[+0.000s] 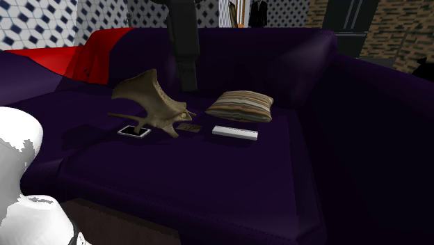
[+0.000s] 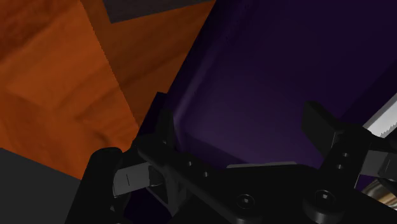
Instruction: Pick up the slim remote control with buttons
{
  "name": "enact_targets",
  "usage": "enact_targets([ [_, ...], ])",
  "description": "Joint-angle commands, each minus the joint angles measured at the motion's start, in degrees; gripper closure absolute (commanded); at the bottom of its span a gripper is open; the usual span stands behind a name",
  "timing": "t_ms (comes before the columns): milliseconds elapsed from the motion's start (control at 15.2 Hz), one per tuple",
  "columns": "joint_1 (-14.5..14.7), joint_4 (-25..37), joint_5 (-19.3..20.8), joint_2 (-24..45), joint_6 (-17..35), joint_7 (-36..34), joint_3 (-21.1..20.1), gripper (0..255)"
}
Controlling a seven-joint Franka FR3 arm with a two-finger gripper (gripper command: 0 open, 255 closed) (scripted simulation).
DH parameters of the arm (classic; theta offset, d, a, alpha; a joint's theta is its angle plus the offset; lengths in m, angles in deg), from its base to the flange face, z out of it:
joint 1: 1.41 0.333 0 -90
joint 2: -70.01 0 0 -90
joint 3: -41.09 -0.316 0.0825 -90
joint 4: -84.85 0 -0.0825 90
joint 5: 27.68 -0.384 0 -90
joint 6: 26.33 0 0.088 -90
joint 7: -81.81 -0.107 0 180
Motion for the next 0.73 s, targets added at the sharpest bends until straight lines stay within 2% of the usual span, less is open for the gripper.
enact_targets([
  [0, 0.00, 0.00, 0.00, 0.00, 0.00, 0.00, 0.00, 0],
  [660, 1.95, -3.19, -6.25, 12.11, 14.98, -13.88, -9.13, 0],
])
